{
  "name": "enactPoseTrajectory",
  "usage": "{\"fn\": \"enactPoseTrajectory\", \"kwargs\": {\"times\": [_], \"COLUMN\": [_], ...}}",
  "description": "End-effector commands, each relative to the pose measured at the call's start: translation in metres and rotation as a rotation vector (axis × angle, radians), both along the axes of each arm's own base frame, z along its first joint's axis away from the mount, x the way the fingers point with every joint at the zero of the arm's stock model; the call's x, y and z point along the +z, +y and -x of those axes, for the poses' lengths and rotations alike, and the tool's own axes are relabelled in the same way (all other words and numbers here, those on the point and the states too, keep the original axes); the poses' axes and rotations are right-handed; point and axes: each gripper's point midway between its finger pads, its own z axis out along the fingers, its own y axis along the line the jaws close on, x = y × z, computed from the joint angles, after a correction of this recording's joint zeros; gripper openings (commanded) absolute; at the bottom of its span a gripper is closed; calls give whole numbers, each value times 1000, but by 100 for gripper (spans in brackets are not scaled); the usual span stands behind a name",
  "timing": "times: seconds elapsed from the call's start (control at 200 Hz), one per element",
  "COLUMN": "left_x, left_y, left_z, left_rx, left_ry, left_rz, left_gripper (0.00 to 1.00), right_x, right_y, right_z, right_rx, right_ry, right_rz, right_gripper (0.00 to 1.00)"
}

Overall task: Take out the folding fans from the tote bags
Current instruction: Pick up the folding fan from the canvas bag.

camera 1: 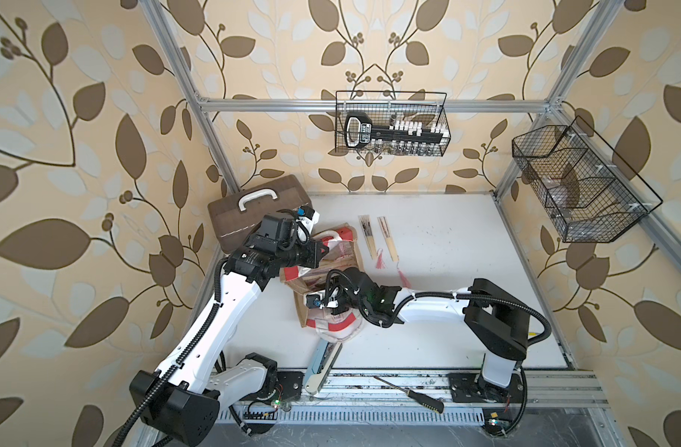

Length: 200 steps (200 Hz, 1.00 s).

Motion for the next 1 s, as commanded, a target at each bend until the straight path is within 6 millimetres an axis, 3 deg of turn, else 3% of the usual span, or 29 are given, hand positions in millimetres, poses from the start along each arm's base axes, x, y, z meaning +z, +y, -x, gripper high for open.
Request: {"fn": "enactPoseTrajectory", "kwargs": {"times": [0.0,0.22,0.305,0.545,0.995], "left_x": [16,15,15,15,14], "left_y": [-1,-1,-1,-1,-2], "left_z": [-4,-5,-5,-5,-4], "left_rx": [-6,-6,-6,-7,-9], "left_ry": [-51,-48,-46,-43,-41], "left_rz": [14,13,12,15,17], "left_gripper": [0,0,0,0,0], "right_x": [-12,18,21,-5,-15], "right_y": [-6,-19,-24,-26,-12], "right_z": [8,13,10,-9,-24], "right_rx": [43,41,28,-29,-70], "right_ry": [4,0,16,63,47], "right_rz": [26,-101,-111,-5,22], "right_gripper": [27,33,35,37,34]}}
